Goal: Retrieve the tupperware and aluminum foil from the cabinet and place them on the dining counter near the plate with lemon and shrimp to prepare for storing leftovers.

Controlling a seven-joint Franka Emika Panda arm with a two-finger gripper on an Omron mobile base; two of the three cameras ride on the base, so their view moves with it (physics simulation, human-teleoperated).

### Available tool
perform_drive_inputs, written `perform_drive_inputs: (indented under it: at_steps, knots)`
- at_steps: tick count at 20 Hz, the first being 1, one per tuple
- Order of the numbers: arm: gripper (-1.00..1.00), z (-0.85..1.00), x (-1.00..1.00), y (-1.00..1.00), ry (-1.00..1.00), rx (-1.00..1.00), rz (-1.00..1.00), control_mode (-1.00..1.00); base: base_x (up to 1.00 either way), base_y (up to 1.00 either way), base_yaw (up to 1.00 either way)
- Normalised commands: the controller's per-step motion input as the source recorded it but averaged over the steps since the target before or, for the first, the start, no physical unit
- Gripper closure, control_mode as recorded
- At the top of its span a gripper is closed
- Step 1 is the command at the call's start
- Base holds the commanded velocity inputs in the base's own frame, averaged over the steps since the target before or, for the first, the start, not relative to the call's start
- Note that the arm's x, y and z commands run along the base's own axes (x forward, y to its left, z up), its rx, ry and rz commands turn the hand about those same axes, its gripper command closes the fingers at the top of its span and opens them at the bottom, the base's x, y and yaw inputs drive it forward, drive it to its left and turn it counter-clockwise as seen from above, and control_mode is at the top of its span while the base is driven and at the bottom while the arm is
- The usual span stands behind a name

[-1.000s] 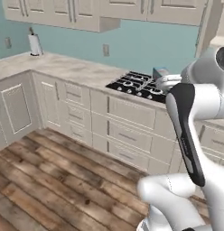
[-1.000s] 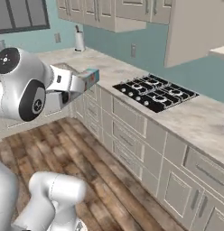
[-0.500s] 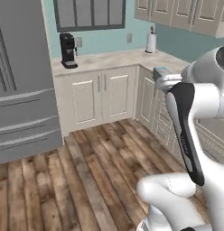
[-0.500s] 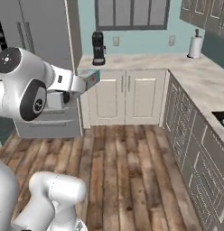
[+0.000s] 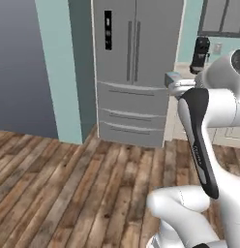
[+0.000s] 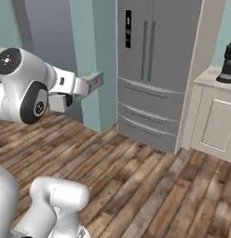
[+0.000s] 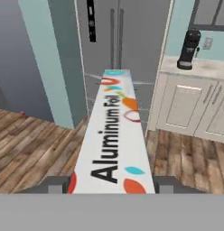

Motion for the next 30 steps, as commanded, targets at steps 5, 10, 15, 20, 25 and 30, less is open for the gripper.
perform_drive_inputs:
  at_steps: [5, 10, 15, 20, 25, 30]
  knots:
    - [1.0, 0.0, 0.0, 0.0, 0.0, 0.0, 0.0, 1.0, 0.0, 0.0, 1.0]
    - [1.0, 0.0, 0.0, 0.0, 0.0, 0.0, 0.0, 1.0, 0.0, 0.0, 1.0]
    - [1.0, 0.0, 0.0, 0.0, 0.0, 0.0, 0.0, 1.0, 0.04, 0.0, 1.0]
    - [1.0, 0.0, 0.0, 0.0, 0.0, 0.0, 0.0, 1.0, 0.03, -0.14, 0.93]
    - [1.0, 0.0, 0.0, 0.0, 0.0, 0.0, 0.0, 1.0, 0.52, -0.76, 0.59]
    - [1.0, 0.0, 0.0, 0.0, 0.0, 0.0, 0.0, 1.0, 0.83, -1.0, 0.23]
